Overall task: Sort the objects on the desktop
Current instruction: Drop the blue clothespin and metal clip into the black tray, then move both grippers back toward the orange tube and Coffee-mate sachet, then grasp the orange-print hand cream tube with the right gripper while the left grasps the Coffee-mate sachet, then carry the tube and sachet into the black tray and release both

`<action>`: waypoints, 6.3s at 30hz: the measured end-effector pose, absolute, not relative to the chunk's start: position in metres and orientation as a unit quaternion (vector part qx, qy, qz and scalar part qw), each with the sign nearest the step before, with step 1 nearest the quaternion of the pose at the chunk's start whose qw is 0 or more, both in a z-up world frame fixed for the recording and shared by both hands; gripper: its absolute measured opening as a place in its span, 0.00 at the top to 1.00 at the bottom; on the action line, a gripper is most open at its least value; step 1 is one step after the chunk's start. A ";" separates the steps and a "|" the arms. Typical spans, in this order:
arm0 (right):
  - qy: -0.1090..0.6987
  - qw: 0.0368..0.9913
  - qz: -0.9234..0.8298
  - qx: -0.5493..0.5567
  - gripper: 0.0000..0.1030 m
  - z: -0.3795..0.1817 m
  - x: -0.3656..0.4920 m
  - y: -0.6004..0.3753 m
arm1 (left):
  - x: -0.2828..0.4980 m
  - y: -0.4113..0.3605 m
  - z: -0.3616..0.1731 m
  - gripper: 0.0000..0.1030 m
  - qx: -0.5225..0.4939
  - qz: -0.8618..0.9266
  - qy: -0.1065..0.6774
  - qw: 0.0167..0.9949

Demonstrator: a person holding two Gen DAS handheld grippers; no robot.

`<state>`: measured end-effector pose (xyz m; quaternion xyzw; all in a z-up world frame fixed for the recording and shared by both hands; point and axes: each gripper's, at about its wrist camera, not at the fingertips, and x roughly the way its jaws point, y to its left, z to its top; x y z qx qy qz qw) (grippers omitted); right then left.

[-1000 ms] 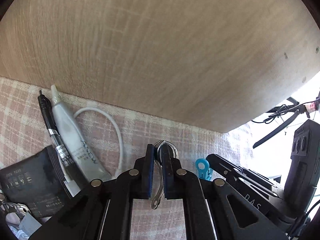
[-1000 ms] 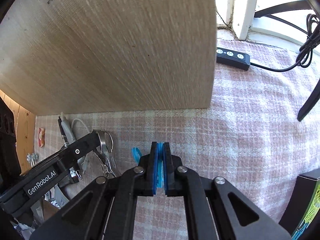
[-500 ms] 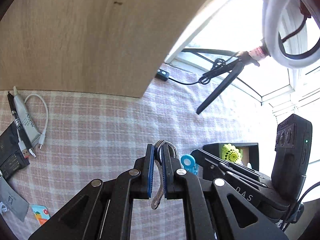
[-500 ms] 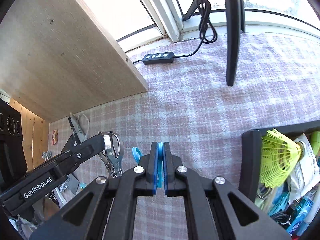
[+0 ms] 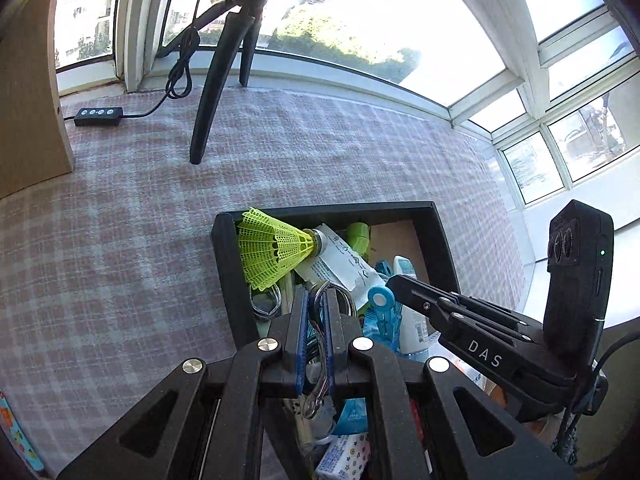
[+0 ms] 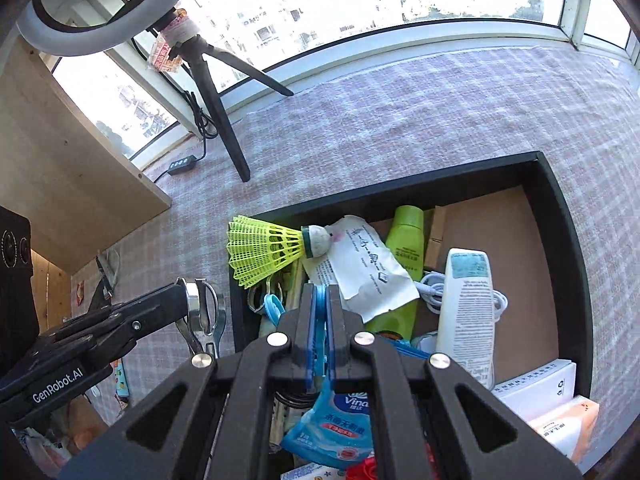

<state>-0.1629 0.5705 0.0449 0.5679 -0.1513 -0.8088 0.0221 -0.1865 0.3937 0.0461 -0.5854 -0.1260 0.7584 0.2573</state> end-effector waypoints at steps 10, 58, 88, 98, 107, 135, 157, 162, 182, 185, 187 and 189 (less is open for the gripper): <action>-0.157 -0.012 -0.801 0.578 0.95 0.032 -0.157 0.614 | -0.186 0.435 0.038 0.71 -0.600 0.750 -0.094 0.262; -0.029 0.191 -0.810 0.553 0.54 0.051 -0.096 0.355 | -0.022 0.102 0.054 0.61 -0.539 0.839 -0.068 -0.011; 0.123 0.277 -0.718 0.627 0.54 -0.048 -0.087 0.115 | 0.031 0.051 -0.039 0.41 -0.585 0.809 -0.048 0.018; 0.154 0.254 -0.724 0.622 0.71 -0.049 -0.094 0.156 | 0.012 0.061 -0.043 0.35 -0.594 0.800 -0.077 0.024; 0.131 0.243 -0.731 0.624 0.71 -0.048 -0.102 0.216 | 0.004 0.066 -0.045 0.54 -0.592 0.802 -0.064 -0.031; 0.027 0.238 -0.765 0.597 0.72 -0.008 -0.101 0.331 | 0.021 0.070 0.011 0.99 -0.565 0.816 -0.122 -0.007; -0.041 0.046 -0.824 0.563 0.72 0.060 -0.139 0.560 | -0.121 0.376 0.088 0.99 -0.508 0.821 0.001 0.260; -0.062 0.006 -0.823 0.565 0.72 0.061 -0.141 0.626 | -0.147 0.446 0.093 0.99 -0.501 0.812 0.033 0.296; -0.061 -0.024 -0.782 0.619 0.71 -0.001 -0.148 0.715 | -0.172 0.589 0.052 0.97 -0.530 0.768 0.051 0.357; -0.081 -0.030 -0.782 0.617 0.70 -0.002 -0.150 0.724 | -0.178 0.587 0.047 0.80 -0.546 0.759 0.045 0.351; -0.086 -0.033 -0.785 0.612 0.69 0.001 -0.149 0.728 | -0.178 0.583 0.050 0.75 -0.536 0.769 0.048 0.345; -0.098 -0.033 -0.787 0.608 0.68 0.006 -0.151 0.732 | -0.180 0.577 0.052 0.75 -0.537 0.770 0.042 0.343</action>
